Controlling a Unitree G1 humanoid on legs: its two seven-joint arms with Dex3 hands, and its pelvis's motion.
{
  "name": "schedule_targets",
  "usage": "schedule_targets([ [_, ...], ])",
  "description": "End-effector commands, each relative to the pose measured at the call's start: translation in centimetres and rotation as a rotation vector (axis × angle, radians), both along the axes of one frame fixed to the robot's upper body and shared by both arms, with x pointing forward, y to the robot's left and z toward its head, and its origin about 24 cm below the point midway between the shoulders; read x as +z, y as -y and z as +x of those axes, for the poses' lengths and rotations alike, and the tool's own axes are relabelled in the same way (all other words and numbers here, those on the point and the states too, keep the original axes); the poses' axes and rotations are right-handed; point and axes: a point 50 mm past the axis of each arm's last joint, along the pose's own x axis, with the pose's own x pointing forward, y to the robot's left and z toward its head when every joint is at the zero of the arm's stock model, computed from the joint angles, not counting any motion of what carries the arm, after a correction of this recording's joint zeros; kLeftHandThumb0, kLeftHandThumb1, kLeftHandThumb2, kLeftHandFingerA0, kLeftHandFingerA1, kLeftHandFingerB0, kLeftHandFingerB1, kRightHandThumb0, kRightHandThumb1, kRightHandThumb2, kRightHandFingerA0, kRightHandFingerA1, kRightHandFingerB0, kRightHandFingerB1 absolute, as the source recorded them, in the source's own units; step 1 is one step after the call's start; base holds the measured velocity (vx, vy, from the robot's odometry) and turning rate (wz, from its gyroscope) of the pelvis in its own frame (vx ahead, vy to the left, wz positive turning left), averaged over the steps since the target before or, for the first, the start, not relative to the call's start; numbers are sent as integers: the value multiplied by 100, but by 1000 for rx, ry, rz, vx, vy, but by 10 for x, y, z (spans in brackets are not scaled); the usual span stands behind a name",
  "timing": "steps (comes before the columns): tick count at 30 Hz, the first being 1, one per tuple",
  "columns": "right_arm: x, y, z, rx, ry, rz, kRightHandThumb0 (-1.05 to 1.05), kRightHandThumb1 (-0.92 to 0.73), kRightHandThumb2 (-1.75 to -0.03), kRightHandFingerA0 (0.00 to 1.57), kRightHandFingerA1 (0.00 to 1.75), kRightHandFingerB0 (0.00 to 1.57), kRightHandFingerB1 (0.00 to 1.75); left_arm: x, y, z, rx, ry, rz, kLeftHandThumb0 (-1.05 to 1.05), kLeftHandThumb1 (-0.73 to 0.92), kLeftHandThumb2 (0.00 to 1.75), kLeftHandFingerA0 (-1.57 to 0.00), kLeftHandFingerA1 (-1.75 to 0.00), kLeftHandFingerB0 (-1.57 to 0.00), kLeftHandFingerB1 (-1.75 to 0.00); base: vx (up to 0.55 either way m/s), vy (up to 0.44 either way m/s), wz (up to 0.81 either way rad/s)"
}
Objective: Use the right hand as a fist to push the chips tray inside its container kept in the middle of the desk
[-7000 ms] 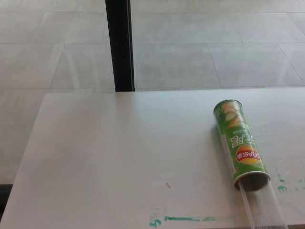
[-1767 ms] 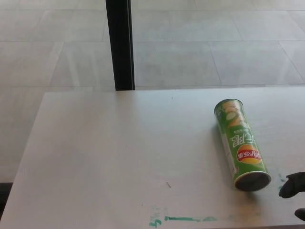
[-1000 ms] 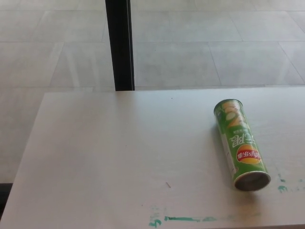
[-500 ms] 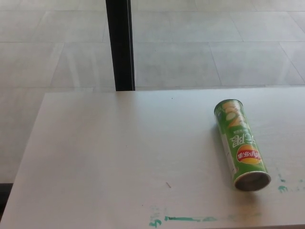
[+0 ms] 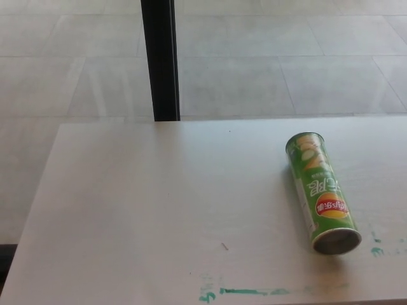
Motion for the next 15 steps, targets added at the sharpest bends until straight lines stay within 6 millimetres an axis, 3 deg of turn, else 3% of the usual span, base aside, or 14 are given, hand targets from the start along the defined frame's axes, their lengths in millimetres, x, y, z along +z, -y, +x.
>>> schedule_targets([
  [1, -20, -14, -4, -148, 102, 76, -48, -73, -62, 75, 79, 53, 48, 7, -6, 4, -5, 22, 32, -63, 78, 63, -48, -50, -37, -39, 0, 0, 0],
  [3, -22, -16, -2, -158, 114, 90, -47, -72, -62, 76, 79, 53, 48, 7, -6, 4, 8, 33, 28, -63, 77, 63, -49, -51, -37, -40, 0, 0, 0],
  [4, -29, -22, -1, -129, 71, 119, -47, -73, -62, 74, 84, 49, 48, 8, -6, 4, -3, 24, 32, -67, 61, 98, -43, -60, -32, -53, 0, 0, 0],
  [5, -33, -26, -3, -93, 48, 118, -46, -74, -62, 72, 82, 49, 49, 7, -6, 3, -6, 16, 36, -66, 77, 63, -49, -50, -37, -39, 0, 0, 0],
  [6, -36, -29, -5, -70, 15, 114, -46, -73, -61, 74, 86, 48, 49, 7, -6, 3, -5, 18, 32, -68, 62, 98, -43, -60, -32, -53, 0, 0, 0],
  [7, -39, -32, -6, -37, -21, 107, -47, -75, -62, 75, 87, 47, 47, 7, -6, 3, -28, 6, 44, -66, 61, 98, -43, -61, -30, -53, 0, 0, 0],
  [9, -41, -34, -7, -27, -38, 105, -48, -74, -62, 73, 79, 48, 46, 7, -5, 4, -26, 8, 40, -67, 62, 98, -42, -61, -31, -53, 0, 0, 0],
  [10, -43, -35, -8, -25, -44, 105, -46, -73, -61, 76, 81, 50, 46, 6, -5, 3, -21, 6, 38, -66, 78, 63, -48, -51, -37, -39, 0, 0, 0],
  [12, -45, -37, -8, -13, -49, 111, -48, -75, -63, 74, 80, 48, 46, 6, -5, 3, 1, 12, 33, -64, 77, 63, -50, -54, -38, -41, 0, 0, 0],
  [13, -44, -37, -7, -7, -54, 111, -46, -75, -62, 75, 83, 49, 45, 5, -5, 2, -1, 11, 32, -67, 62, 97, -44, -61, -33, -53, 0, 0, 0],
  [14, -45, -38, -6, -4, -52, 114, -48, -61, -97, 79, 89, 46, 61, 5, -4, 2, -17, 5, 31, -64, 80, 64, -45, -51, -35, -41, 0, 0, 0],
  [15, -45, -39, -5, 0, -51, 114, -45, -75, -62, 74, 85, 51, 46, 5, -4, 2, -22, 5, 32, -64, 79, 64, -46, -53, -35, -41, 0, 0, 0],
])
